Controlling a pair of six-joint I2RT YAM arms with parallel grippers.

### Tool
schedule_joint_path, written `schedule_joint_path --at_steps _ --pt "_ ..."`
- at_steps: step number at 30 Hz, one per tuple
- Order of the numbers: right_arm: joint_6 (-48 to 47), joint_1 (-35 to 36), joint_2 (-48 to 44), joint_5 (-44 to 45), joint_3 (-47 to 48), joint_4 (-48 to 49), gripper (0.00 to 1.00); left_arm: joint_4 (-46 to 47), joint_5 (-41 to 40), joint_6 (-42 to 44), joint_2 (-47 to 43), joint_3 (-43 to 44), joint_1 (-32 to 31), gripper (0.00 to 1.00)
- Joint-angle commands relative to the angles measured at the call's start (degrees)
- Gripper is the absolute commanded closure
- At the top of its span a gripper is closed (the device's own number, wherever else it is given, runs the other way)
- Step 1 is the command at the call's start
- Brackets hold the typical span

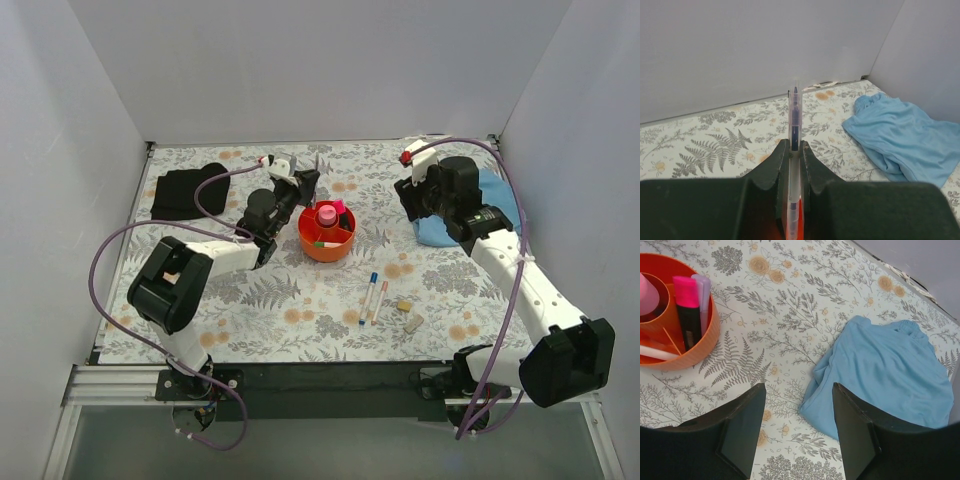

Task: Sort the stationery into containers
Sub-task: Place the pen in the storage box.

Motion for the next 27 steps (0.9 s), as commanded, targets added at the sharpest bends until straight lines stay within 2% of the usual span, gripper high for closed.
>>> schedule_joint_path --at_steps 1,7,13,15,16,18,20,23,27 --pt "0.0 -0.2 1.1 -0.1 2.0 1.7 0.35 1.7 -0.4 -0.1 1.6 2.6 1.1 1.0" --pt "-0.1 -0.2 2.2 -0.4 2.5 1.9 0.35 3.4 0.2 -0.4 6.6 2.6 1.6 1.0" --pt "0.3 -0.3 2.8 -0.7 1.3 2.4 0.34 6.3 -0.2 0.0 7.8 0.6 1.8 1.0" --pt "0.5 -0.3 2.8 -0.9 1.2 2.7 0.33 6.3 -0.4 0.0 7.2 0.4 1.8 0.91" --pt "0.6 -0.3 2.9 -1.0 1.2 2.8 0.33 6.2 -0.4 0.0 7.0 0.2 1.8 0.76" --pt "0.7 -0.3 3.2 -1.3 1.2 3.2 0.32 5.0 0.0 0.3 6.0 0.2 1.8 0.63" --pt "0.9 -0.2 3.5 -1.5 1.3 3.6 0.32 2.9 0.1 0.3 4.6 0.1 1.8 0.42" --pt "1.0 -0.2 3.5 -2.0 1.6 4.0 0.32 0.6 0.5 0.2 2.8 -0.3 1.8 0.35" --pt "0.2 -0.3 2.3 -2.4 1.9 3.7 0.31 -5.0 0.5 0.5 -3.4 -0.8 1.7 0.31"
